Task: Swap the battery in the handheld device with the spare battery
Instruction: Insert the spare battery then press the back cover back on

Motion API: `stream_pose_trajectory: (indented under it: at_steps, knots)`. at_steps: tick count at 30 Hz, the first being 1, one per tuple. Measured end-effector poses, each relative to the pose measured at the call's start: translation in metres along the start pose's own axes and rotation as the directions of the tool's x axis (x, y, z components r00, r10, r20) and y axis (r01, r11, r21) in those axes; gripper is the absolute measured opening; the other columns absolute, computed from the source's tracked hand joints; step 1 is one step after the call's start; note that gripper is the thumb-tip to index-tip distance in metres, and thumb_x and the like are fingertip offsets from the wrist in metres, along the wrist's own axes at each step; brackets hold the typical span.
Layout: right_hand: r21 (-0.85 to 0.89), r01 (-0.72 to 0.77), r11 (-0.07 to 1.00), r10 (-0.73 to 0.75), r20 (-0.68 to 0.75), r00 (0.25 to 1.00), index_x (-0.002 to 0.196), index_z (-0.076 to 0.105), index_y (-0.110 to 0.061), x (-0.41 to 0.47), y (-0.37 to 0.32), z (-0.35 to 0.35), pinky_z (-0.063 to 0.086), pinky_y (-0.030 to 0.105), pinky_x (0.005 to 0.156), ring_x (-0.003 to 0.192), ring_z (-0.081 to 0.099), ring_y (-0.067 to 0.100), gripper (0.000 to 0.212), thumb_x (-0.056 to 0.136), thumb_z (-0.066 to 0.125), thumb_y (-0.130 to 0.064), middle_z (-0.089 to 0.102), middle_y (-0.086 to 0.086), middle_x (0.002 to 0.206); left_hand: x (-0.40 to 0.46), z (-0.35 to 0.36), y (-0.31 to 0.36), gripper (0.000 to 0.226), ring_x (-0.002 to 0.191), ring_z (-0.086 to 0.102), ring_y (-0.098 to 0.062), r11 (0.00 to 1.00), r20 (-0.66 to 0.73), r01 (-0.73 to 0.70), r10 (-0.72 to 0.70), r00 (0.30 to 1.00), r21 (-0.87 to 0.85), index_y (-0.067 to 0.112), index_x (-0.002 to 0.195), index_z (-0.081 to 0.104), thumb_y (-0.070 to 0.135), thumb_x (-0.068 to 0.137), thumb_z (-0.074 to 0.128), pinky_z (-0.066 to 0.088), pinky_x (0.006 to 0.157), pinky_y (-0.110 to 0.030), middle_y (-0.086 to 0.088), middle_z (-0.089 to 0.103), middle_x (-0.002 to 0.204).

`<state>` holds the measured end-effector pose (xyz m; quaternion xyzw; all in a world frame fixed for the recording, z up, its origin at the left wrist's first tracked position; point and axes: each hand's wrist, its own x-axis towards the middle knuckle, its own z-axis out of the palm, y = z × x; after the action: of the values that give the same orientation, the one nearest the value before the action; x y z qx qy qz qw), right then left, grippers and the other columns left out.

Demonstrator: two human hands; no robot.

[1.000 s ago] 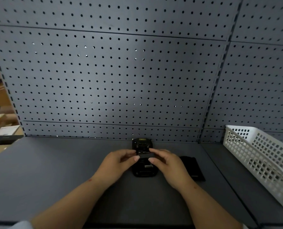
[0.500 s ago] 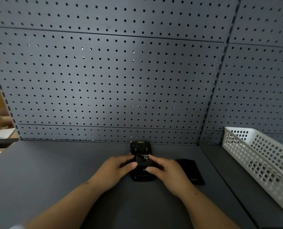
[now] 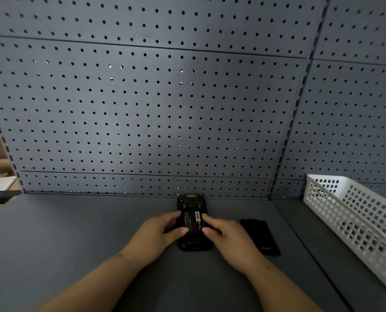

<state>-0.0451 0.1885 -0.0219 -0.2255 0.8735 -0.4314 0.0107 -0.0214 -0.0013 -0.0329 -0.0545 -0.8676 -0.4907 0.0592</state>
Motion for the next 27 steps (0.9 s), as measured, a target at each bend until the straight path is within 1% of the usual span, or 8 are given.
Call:
stream_pose_trajectory:
  at_steps: [6,9,13,16,19,22,25,27]
  knots:
    - [-0.026,0.001,1.000,-0.002,-0.027,1.000,0.134,0.044,-0.019,0.0016,0.0003,0.0025,0.030,0.010,0.097,0.125,0.047,0.007,0.044,0.091,0.053,-0.022,0.051,0.001,0.139,0.0017,0.0025,-0.0037,0.055,0.120,0.049,-0.004,1.000,-0.037,-0.005,0.005,0.999,0.001,0.018,0.132,0.045,0.024,0.081,0.065,0.034,0.099,-0.015,0.001,0.055,0.132]
    - [-0.045,-0.003,0.999,0.002,-0.023,1.000,0.134,0.044,-0.021,0.0023,0.0008,0.0029,0.032,0.010,0.097,0.124,0.048,0.008,0.045,0.091,0.054,-0.023,0.052,0.001,0.138,0.0012,0.0007,-0.0036,0.057,0.116,0.047,0.002,1.000,-0.022,-0.022,0.022,1.000,-0.003,0.019,0.132,0.045,0.026,0.080,0.067,0.035,0.092,-0.004,0.011,0.052,0.126]
    - [-0.074,0.011,0.997,-0.013,-0.026,1.000,0.135,0.043,-0.020,0.0029,-0.0001,0.0033,0.030,0.008,0.097,0.126,0.047,0.008,0.046,0.090,0.054,-0.024,0.050,0.002,0.140,0.0018,-0.0022,-0.0049,0.061,0.121,0.047,-0.002,1.000,0.021,0.001,0.000,1.000,-0.022,0.019,0.133,0.042,0.023,0.078,0.068,0.036,0.104,-0.019,0.005,0.052,0.133]
    - [-0.091,0.033,0.995,-0.034,0.000,0.999,0.136,0.042,-0.019,0.0033,0.0004,0.0013,0.023,0.004,0.098,0.131,0.038,0.004,0.047,0.091,0.053,-0.022,0.042,0.000,0.146,0.0025,-0.0019,-0.0059,0.059,0.121,0.048,-0.002,1.000,0.017,-0.007,0.007,1.000,-0.023,0.017,0.133,0.043,0.021,0.079,0.068,0.036,0.103,-0.019,0.002,0.054,0.134]
    - [0.029,0.001,1.000,-0.002,0.044,0.999,0.136,0.040,-0.018,0.0036,0.0053,-0.0011,0.027,0.000,0.095,0.125,0.038,-0.002,0.050,0.089,0.057,-0.019,0.042,-0.002,0.144,0.0020,0.0003,-0.0059,0.059,0.120,0.048,-0.002,1.000,-0.002,-0.011,0.011,1.000,-0.021,0.017,0.133,0.043,0.021,0.080,0.067,0.035,0.101,-0.016,0.000,0.054,0.134]
    - [0.077,-0.019,0.997,0.016,0.031,0.999,0.135,0.043,-0.018,0.0033,0.0074,-0.0011,0.032,-0.006,0.084,0.118,0.042,-0.005,0.050,0.088,0.058,-0.016,0.046,-0.013,0.132,0.0019,0.0020,-0.0072,0.057,0.117,0.047,0.001,1.000,-0.025,-0.018,0.018,1.000,0.003,0.016,0.133,0.044,0.022,0.081,0.066,0.034,0.089,0.001,0.002,0.055,0.133]
    - [0.105,-0.016,0.994,0.017,-0.010,1.000,0.129,0.051,-0.021,0.0045,0.0070,0.0011,0.040,0.009,0.096,0.111,0.053,-0.003,0.044,0.087,0.060,-0.016,0.058,-0.009,0.124,0.0028,0.0027,-0.0081,0.053,0.116,0.050,0.001,0.999,-0.043,-0.040,0.041,0.998,0.032,0.017,0.132,0.046,0.024,0.082,0.064,0.033,0.083,0.006,0.002,0.057,0.131]
    - [0.124,-0.012,0.992,0.016,-0.029,0.999,0.125,0.055,-0.025,0.0044,0.0061,0.0018,0.043,0.011,0.093,0.099,0.058,-0.010,0.040,0.086,0.061,-0.015,0.061,-0.012,0.115,0.0026,0.0024,-0.0076,0.052,0.116,0.052,0.000,0.998,-0.041,-0.044,0.045,0.998,0.035,0.018,0.131,0.048,0.026,0.082,0.064,0.035,0.088,0.002,0.003,0.057,0.130]
